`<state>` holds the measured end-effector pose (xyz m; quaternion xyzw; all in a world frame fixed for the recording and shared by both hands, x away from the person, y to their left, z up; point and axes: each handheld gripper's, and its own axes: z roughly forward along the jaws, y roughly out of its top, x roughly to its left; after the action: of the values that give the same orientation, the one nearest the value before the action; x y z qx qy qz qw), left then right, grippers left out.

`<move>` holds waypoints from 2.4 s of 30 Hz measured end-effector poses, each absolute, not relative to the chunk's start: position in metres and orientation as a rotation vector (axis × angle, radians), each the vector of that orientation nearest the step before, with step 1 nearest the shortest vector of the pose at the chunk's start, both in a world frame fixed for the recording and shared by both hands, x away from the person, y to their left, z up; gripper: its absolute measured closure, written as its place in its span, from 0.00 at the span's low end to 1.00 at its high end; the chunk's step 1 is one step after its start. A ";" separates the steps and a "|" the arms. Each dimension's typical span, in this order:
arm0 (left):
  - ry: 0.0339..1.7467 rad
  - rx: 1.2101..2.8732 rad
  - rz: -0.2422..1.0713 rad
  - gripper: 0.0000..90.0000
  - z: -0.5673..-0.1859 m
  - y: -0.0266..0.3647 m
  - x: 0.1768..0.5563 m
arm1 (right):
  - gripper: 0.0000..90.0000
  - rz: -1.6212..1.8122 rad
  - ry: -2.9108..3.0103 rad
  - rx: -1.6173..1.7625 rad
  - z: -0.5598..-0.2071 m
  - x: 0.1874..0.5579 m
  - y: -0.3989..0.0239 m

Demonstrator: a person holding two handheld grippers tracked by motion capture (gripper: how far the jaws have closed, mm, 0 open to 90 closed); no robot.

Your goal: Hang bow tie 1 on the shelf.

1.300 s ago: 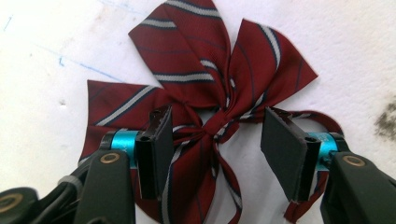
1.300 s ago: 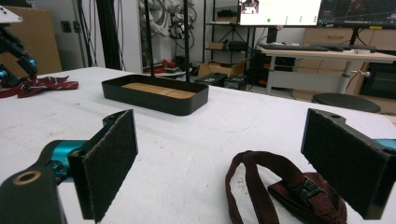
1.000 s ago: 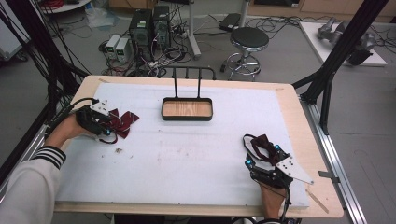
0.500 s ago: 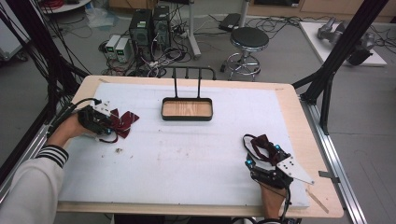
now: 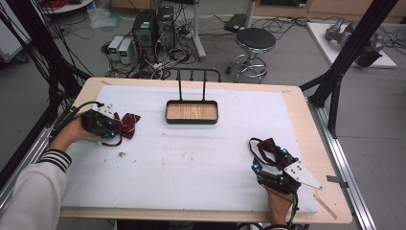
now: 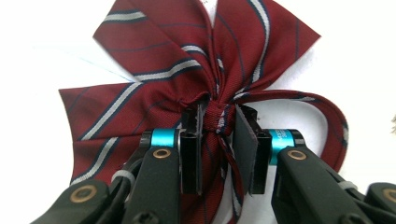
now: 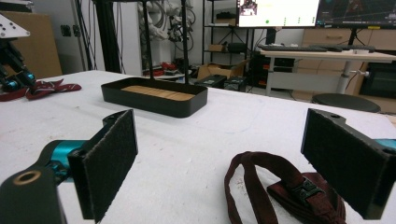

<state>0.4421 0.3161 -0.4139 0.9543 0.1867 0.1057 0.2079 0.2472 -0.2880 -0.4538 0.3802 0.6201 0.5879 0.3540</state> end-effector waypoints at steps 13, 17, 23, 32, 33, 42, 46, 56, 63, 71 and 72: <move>0.559 2.611 0.277 0.82 -0.412 0.316 0.440 | 0.11 1.519 1.603 0.983 -0.454 0.247 -0.288; 0.573 2.592 0.301 0.82 -0.412 0.317 0.439 | 0.11 1.519 1.601 0.978 -0.454 0.247 -0.288; 0.591 2.547 0.335 0.82 -0.407 0.319 0.437 | 0.11 1.519 1.602 0.983 -0.454 0.247 -0.288; 0.634 2.422 0.374 0.82 -0.392 0.316 0.431 | 0.11 1.519 1.601 0.979 -0.454 0.248 -0.288; 0.642 2.408 0.377 0.82 -0.391 0.316 0.431 | 0.11 1.520 1.603 0.980 -0.454 0.247 -0.288; 0.694 2.307 0.421 0.82 -0.380 0.311 0.427 | 0.11 1.519 1.602 0.978 -0.454 0.248 -0.288; 0.715 2.228 0.467 0.82 -0.372 0.310 0.426 | 0.11 1.520 1.605 0.979 -0.454 0.248 -0.288; 0.721 2.130 0.492 0.82 -0.356 0.302 0.425 | 0.11 1.522 1.605 0.982 -0.454 0.247 -0.288; 0.744 2.045 0.491 0.82 -0.346 0.292 0.427 | 0.11 1.521 1.603 0.980 -0.454 0.248 -0.288; 0.760 1.961 0.524 0.82 -0.337 0.283 0.425 | 0.11 1.522 1.605 0.984 -0.454 0.247 -0.288; 0.761 1.947 0.528 0.82 -0.335 0.281 0.426 | 0.11 1.522 1.605 0.985 -0.454 0.247 -0.288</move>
<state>0.4256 0.2811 -0.3349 0.7957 0.3108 0.2158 0.4729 0.2472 -0.2882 -0.4538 0.3807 0.6203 0.5884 0.3524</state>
